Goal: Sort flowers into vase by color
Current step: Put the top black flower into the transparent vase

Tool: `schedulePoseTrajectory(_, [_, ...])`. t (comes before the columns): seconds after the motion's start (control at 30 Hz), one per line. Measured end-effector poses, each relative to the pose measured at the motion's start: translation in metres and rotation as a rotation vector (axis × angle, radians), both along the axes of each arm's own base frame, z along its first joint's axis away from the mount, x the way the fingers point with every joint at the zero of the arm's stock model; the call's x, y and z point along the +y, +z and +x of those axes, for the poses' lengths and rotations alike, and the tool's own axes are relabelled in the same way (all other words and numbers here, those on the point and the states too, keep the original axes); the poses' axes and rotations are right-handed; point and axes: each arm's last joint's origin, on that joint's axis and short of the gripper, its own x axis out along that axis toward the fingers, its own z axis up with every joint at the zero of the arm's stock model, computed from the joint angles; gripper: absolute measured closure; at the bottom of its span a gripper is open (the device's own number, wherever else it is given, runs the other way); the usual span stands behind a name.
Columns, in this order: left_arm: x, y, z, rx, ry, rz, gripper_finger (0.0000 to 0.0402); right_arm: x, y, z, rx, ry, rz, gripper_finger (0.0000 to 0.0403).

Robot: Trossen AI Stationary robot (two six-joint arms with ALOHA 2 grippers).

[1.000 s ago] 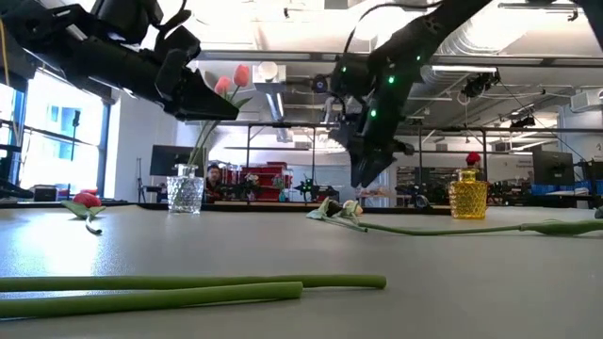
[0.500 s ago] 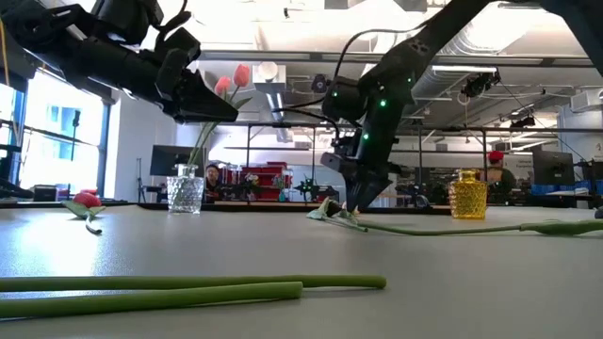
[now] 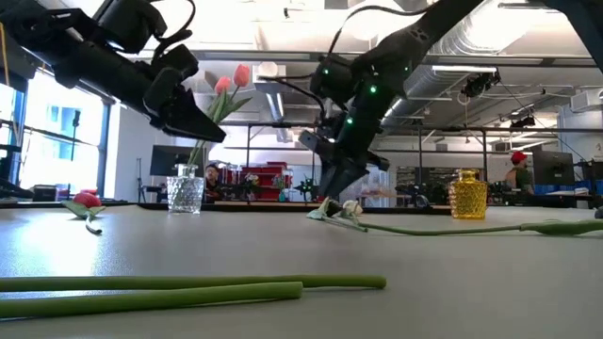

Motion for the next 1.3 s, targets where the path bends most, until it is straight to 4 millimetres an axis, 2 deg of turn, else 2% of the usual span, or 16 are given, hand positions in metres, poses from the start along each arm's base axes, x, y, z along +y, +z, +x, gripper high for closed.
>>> schedulePoseTrajectory(0.33, [0.000, 0.001, -0.004, 0.012, 0.009, -0.007, 0.0280, -0.003, -0.018, 0.004, 0.020, -0.024, 0.007, 0.0295])
schedulePoseTrajectory(0.57, [0.000, 0.002, -0.004, 0.010, 0.035, 0.005, 0.0280, -0.003, -0.037, 0.010, 0.018, 0.004, 0.072, 0.0295])
schedulePoseTrajectory(0.9, [0.000, 0.002, -0.004, 0.010, 0.035, 0.005, 0.0280, 0.001, -0.039, 0.013, -0.002, 0.071, 0.118, 0.0296])
schedulePoseTrajectory(1.03, [0.000, 0.002, -0.004, 0.009, 0.035, 0.005, 0.0280, 0.007, -0.040, 0.015, 0.009, 0.120, 0.112, 0.0319])
schedulePoseTrajectory(1.2, [0.000, 0.002, -0.004, 0.007, 0.036, 0.004, 0.0280, 0.012, -0.040, 0.016, 0.021, 0.167, 0.096, 0.0387])
schedulePoseTrajectory(1.3, [0.001, 0.002, -0.003, -0.003, 0.041, -0.005, 0.0280, 0.014, -0.039, 0.017, 0.024, 0.188, 0.076, 0.0392])
